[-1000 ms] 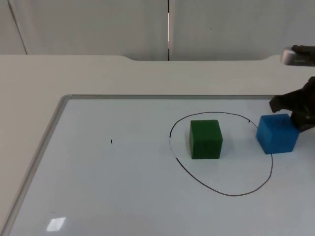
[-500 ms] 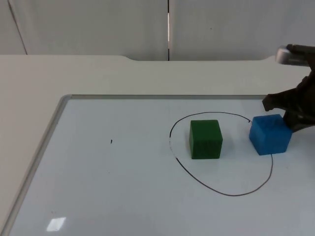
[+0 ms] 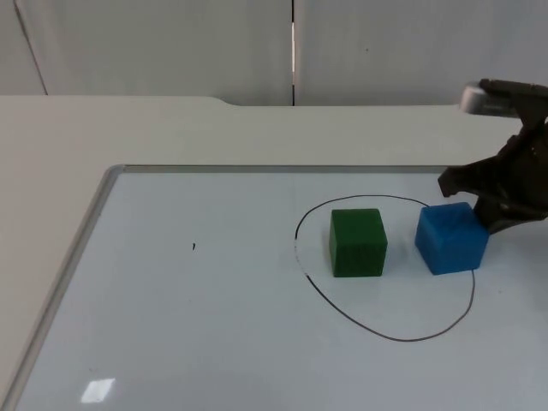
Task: Push the two cubes into the marked area.
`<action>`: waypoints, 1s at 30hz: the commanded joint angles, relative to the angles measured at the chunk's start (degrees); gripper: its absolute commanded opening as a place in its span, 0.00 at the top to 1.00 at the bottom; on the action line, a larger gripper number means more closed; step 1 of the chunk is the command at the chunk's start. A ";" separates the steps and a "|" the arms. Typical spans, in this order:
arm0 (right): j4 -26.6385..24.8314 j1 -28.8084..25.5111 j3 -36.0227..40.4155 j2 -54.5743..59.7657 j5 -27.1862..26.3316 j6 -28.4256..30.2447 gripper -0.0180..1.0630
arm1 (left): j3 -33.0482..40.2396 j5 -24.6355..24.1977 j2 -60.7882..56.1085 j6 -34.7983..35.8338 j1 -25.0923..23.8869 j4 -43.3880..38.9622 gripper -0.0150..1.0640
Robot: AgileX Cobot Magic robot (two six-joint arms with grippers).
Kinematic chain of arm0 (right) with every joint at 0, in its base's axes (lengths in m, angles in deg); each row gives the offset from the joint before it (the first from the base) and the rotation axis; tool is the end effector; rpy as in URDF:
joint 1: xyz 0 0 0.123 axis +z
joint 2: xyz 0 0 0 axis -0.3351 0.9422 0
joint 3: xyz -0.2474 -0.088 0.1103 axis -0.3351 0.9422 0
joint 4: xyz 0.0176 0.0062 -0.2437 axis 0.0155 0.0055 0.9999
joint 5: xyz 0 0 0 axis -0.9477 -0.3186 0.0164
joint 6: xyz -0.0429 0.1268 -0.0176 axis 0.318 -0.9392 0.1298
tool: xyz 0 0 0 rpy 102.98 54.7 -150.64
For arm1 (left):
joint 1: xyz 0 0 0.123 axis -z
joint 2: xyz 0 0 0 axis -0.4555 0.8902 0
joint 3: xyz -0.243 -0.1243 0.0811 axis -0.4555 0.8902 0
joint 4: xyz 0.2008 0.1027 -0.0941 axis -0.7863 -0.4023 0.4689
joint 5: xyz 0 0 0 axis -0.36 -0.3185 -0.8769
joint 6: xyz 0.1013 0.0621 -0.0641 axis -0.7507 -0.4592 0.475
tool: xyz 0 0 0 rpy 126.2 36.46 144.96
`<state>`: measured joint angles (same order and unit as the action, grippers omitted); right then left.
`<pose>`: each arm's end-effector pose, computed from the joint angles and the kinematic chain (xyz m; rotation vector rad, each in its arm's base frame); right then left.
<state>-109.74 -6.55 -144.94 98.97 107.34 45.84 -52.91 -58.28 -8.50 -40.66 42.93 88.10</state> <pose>0.3728 0.1068 0.0851 -0.1910 2.7734 0.2959 0.0229 -0.0172 0.2513 0.3448 2.0486 -0.2416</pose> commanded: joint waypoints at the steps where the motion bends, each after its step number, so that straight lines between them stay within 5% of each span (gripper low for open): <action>1: -0.85 0.36 -0.23 -0.23 -0.27 0.43 0.98 | 0.32 0.48 -0.26 0.41 -0.06 -0.13 0.99; 30: -2.96 0.99 -0.23 -0.23 3.25 1.58 0.98 | 0.32 0.48 -0.26 0.41 -0.06 -0.13 0.99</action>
<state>-111.94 -6.30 -144.94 98.97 109.88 46.78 -52.91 -58.28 -8.50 -40.66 42.93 88.10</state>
